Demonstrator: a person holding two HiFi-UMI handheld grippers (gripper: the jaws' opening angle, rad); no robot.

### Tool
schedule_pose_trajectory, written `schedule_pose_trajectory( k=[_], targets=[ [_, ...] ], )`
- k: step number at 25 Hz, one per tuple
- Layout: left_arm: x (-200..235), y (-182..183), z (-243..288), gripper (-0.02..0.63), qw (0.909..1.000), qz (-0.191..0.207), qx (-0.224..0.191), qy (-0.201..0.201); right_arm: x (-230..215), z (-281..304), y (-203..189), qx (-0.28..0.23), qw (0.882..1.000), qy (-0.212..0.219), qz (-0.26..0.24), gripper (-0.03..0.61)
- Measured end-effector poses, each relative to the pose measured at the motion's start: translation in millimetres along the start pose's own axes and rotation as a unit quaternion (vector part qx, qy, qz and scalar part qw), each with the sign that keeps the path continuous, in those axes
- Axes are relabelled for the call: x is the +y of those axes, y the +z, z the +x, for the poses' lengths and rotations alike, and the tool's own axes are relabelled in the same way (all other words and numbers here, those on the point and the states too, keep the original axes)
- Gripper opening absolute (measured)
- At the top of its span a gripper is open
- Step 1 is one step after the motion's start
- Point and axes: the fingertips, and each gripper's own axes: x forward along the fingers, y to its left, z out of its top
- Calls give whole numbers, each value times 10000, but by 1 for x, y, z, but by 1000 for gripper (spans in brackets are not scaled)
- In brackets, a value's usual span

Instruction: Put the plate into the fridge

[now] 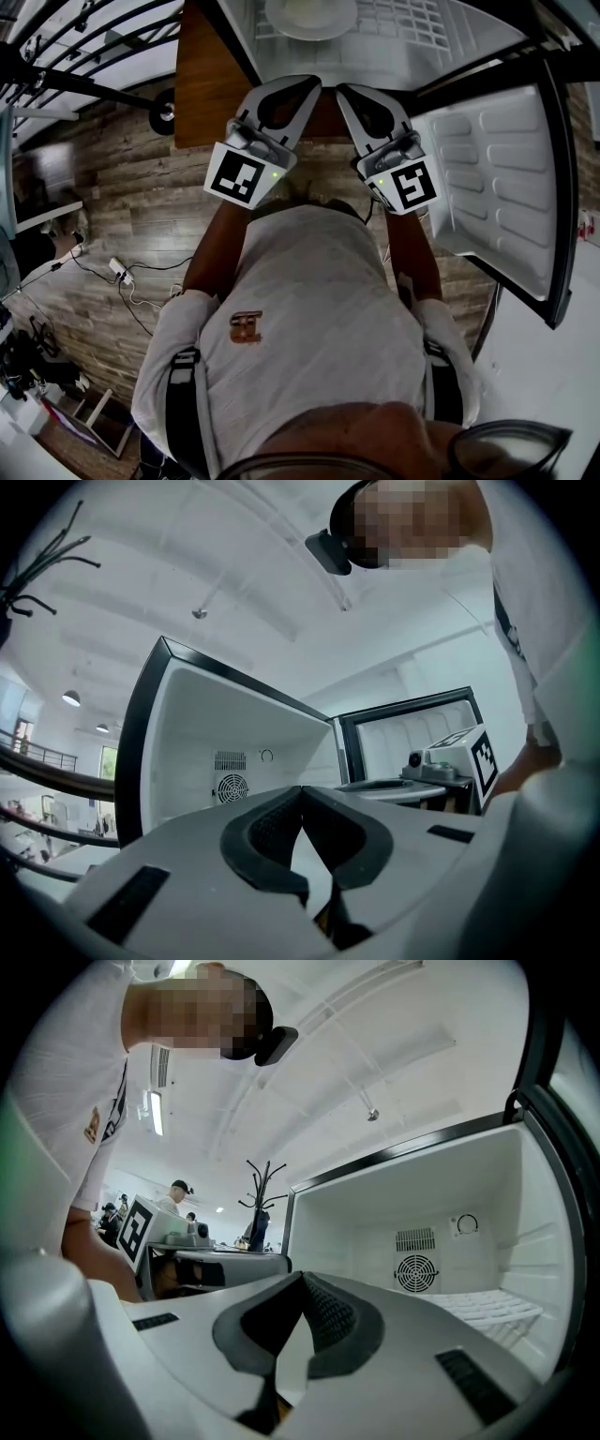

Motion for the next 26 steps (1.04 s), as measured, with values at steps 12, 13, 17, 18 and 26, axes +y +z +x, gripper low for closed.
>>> schedule_pose_trajectory(
  k=[12, 13, 17, 18, 26],
  targets=[
    [-7, 2, -12, 18, 9997, -102, 15, -207, 14, -2, 11, -40, 9999, -56, -129, 32],
    [-8, 2, -12, 18, 9997, -113, 15, -216, 14, -3, 11, -37, 9999, -68, -135, 32],
    [-9, 4, -15, 18, 9996, -133, -3, -264, 18, -4, 17, -96, 9997, -132, -155, 32],
    [-9, 5, -15, 18, 9995, -129, -6, -282, 18, -4, 19, -134, 9997, -158, -154, 32],
    [-14, 5, -13, 18, 9993, -118, -9, -364, 18, -10, 13, 8, 9996, -198, -195, 32]
  ],
)
